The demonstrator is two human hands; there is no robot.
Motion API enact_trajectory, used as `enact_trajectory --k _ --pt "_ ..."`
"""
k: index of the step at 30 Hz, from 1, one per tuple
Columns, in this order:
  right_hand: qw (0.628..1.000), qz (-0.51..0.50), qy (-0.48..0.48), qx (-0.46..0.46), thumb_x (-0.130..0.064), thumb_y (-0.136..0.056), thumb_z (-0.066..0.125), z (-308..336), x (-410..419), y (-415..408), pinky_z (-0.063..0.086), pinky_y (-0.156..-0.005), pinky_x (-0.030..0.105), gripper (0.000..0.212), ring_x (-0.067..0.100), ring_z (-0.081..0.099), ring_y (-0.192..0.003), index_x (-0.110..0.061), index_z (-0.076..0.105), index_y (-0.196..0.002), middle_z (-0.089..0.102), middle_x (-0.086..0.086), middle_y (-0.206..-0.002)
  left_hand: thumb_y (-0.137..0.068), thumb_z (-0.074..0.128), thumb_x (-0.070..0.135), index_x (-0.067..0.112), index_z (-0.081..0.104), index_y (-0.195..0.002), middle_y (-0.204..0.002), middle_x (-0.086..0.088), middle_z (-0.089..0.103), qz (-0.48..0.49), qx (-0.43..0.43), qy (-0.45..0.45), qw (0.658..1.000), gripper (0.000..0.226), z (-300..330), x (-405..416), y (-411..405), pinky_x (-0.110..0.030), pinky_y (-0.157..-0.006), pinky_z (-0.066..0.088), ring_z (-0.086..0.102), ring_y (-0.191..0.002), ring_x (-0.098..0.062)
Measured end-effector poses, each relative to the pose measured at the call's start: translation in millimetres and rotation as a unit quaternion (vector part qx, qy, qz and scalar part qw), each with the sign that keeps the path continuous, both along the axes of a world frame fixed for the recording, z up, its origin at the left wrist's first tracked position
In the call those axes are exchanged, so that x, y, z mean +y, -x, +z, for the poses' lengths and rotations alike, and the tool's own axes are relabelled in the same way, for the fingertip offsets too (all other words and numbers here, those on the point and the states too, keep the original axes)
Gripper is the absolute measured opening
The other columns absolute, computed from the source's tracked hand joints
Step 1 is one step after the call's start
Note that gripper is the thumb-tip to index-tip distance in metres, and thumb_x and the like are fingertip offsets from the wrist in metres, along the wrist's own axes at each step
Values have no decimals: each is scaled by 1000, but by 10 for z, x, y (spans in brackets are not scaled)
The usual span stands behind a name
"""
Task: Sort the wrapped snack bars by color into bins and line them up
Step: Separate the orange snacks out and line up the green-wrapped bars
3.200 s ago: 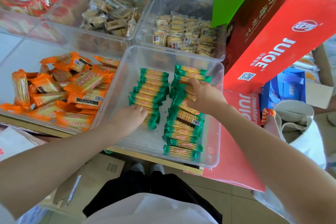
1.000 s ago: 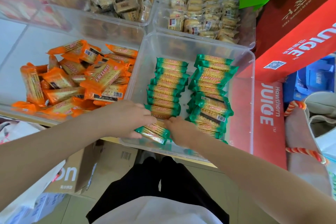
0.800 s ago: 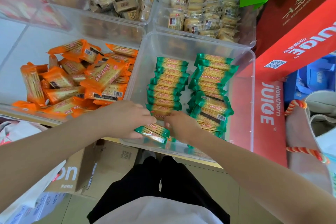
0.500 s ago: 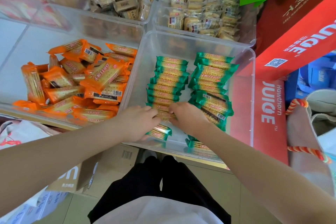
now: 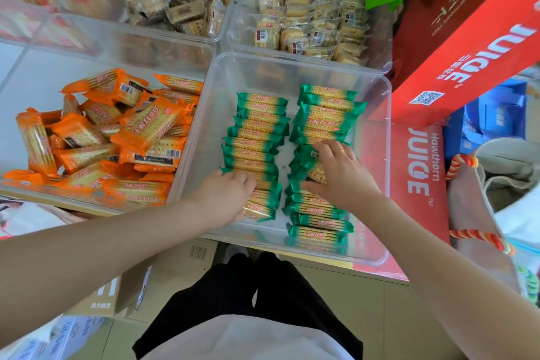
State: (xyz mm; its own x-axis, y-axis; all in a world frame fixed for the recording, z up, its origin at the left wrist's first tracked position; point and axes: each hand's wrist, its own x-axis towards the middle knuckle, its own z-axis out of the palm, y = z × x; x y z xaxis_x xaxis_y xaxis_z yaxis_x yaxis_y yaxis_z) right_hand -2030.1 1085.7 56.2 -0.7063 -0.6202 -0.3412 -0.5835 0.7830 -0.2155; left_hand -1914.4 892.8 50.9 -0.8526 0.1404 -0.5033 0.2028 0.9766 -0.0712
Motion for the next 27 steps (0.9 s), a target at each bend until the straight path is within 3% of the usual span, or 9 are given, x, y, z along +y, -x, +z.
enact_trajectory --k 3,5,7,11,16,18,21,24,27 --pt "994 38 -98 -12 -60 -72 67 -52 94 14 23 -113 43 104 31 22 -139 -15 10 -147 17 7 -153 -87 46 8 4 39 -126 -128 -12 47 -12 5 76 997 41 -38 70 15 -33 -88 39 46 -115 -28" --pt "990 57 -131 16 -56 -72 70 -91 80 -4 26 -112 43 107 33 26 -137 -15 5 -147 20 10 -151 -84 51 3 4 34 -128 -124 -13 47 4 -8 94 996 47 -30 76 41 -28 -65 38 51 -109 -28" --pt "988 56 -139 46 -41 -78 70 -107 51 -2 33 -106 41 94 35 35 -130 -15 10 -145 27 14 -146 -83 58 7 7 29 -130 -121 -11 48 25 -26 97 995 55 -13 61 55 -25 -46 23 55 -100 -25" --pt "991 50 -79 93 -11 -82 55 41 36 28 43 -86 37 57 31 54 -108 -14 30 -132 47 8 -125 -85 60 19 9 20 -137 -124 -12 45 18 -45 87 995 66 -15 23 77 -27 -45 28 56 -93 -22" --pt "988 136 63 27 -24 -83 56 481 -42 -127 42 -67 31 55 30 56 -90 -13 32 -132 56 9 -105 -86 60 33 9 27 -133 -111 -9 50 -11 -34 81 996 62 32 -17 91 -28 -53 37 59 -88 -22" --pt "972 220 75 -38 -27 -84 58 502 -150 -313 47 -67 35 57 29 55 -86 -13 31 -132 56 11 -99 -90 55 31 9 23 -137 -100 -7 50 13 -60 79 995 62 69 -9 103 -29 -60 39 59 -94 -22" --pt "949 270 48 -158 -25 -88 59 300 -366 -528 46 -78 37 63 27 54 -101 -16 25 -141 53 11 -120 -88 54 14 13 31 -129 -119 -6 47 28 -90 47 994 47 73 -63 151 -32 -63 40 57 -99 -24" --pt "948 254 39 -191 -28 -92 56 50 -543 -566 37 -95 32 63 24 42 -125 -14 27 -146 34 7 -146 -87 49 4 15 34 -130 -114 -8 48 -2 -73 38 997 46 99 -157 133 -35 -58 37 57 -91 -27" --pt "944 266 22 -193 -29 -93 53 -105 -647 -577 34 -100 34 52 26 38 -129 -11 41 -140 32 10 -147 -94 38 7 16 39 -127 -109 -8 53 -23 -68 34 997 34 124 -198 119 -35 -60 41 57 -91 -28"
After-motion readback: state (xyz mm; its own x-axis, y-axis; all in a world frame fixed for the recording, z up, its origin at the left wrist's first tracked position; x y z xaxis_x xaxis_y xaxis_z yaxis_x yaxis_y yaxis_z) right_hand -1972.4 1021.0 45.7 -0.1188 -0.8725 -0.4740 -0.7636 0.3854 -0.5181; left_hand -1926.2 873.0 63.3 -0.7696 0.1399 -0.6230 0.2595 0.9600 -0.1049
